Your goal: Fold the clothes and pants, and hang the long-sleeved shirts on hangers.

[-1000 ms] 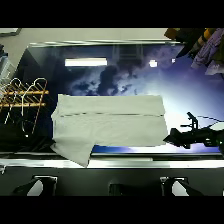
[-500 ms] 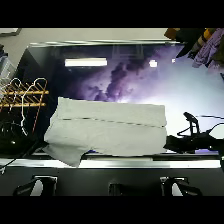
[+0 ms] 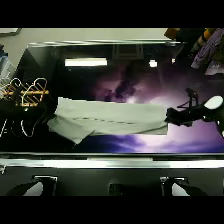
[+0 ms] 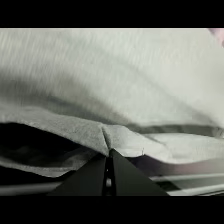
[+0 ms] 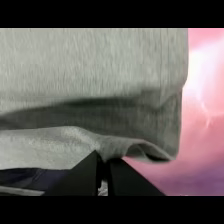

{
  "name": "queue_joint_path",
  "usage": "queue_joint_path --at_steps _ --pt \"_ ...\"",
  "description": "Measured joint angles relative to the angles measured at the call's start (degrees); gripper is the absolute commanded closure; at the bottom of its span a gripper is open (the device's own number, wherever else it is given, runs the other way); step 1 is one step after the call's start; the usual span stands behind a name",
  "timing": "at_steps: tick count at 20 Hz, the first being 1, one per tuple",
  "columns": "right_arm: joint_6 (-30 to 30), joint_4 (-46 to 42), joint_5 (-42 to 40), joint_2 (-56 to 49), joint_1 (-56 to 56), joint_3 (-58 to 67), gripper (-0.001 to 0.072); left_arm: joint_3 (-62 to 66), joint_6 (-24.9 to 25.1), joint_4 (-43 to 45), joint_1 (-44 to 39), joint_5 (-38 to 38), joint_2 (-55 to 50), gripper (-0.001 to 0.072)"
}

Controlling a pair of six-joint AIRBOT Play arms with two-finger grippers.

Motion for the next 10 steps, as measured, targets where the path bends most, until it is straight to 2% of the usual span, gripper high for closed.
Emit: queue_joint_path --at_steps 5,10 --pt "-0.46 1.11 -4.24 -11.10 0.02 8.63 0.0677 14.71 -1.09 -0.26 -3.34 -3.34 -15.41 0.0692" --pt "0.07 1.31 -7.87 -16.81 0.02 13.44 0.0677 24.59 -3.02 -0.26 -4.04 -4.20 -25.53 0.0692"
